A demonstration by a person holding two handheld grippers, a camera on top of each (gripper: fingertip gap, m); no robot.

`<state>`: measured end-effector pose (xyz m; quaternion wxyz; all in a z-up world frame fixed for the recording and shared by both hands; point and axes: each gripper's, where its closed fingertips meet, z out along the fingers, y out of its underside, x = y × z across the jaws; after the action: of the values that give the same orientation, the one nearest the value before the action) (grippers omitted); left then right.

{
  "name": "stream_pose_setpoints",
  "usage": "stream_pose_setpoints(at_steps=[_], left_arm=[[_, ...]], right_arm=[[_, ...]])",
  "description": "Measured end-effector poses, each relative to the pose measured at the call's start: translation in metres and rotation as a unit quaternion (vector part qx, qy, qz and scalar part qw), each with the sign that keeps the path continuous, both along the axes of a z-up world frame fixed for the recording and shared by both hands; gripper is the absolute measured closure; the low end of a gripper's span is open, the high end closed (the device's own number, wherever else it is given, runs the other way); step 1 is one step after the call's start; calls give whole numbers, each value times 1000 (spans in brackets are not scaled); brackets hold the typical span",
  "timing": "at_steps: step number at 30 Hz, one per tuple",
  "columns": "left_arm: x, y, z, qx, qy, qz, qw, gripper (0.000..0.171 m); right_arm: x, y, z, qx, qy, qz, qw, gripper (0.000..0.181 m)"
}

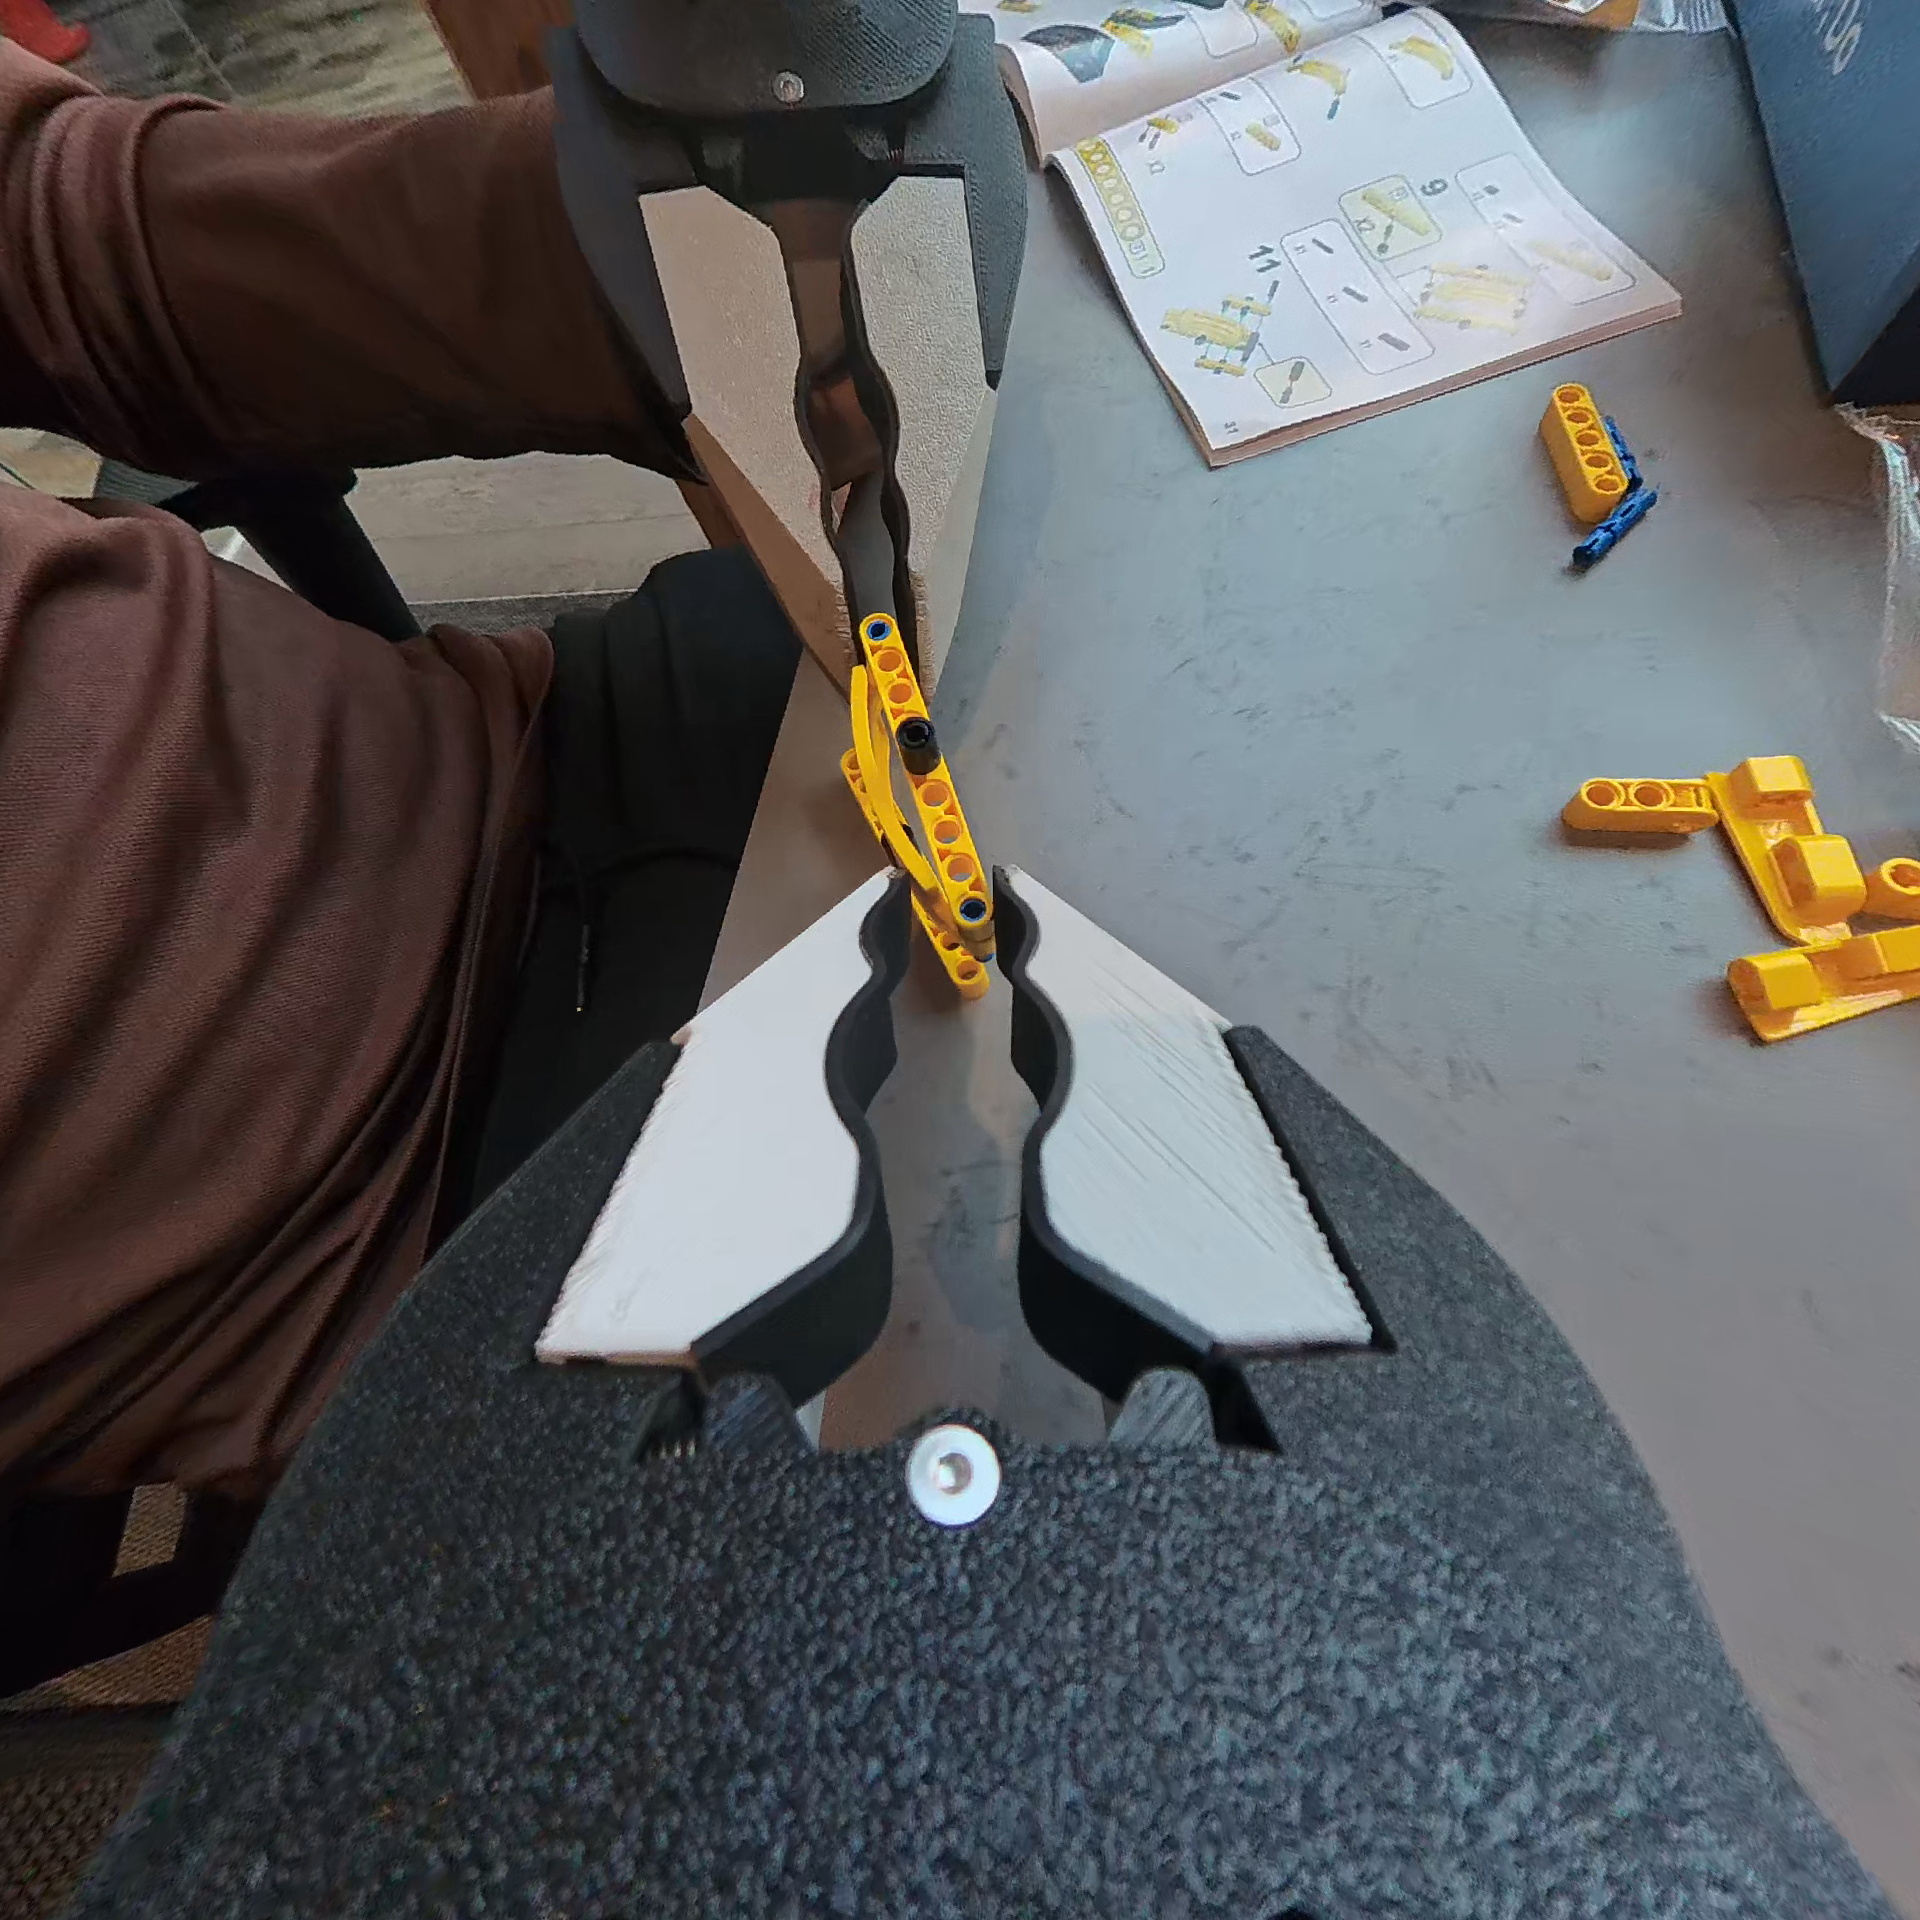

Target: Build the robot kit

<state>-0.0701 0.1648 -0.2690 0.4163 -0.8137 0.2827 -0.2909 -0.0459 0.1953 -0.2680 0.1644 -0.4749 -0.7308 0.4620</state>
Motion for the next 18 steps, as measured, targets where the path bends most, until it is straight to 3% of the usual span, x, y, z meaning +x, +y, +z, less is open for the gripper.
stream_pose_setpoints(at_steps=[18], left_arm=[[4,-7,6,61,15,-16,998,167]], right_arm=[[2,-4,3,5,12,12,1000,165]])
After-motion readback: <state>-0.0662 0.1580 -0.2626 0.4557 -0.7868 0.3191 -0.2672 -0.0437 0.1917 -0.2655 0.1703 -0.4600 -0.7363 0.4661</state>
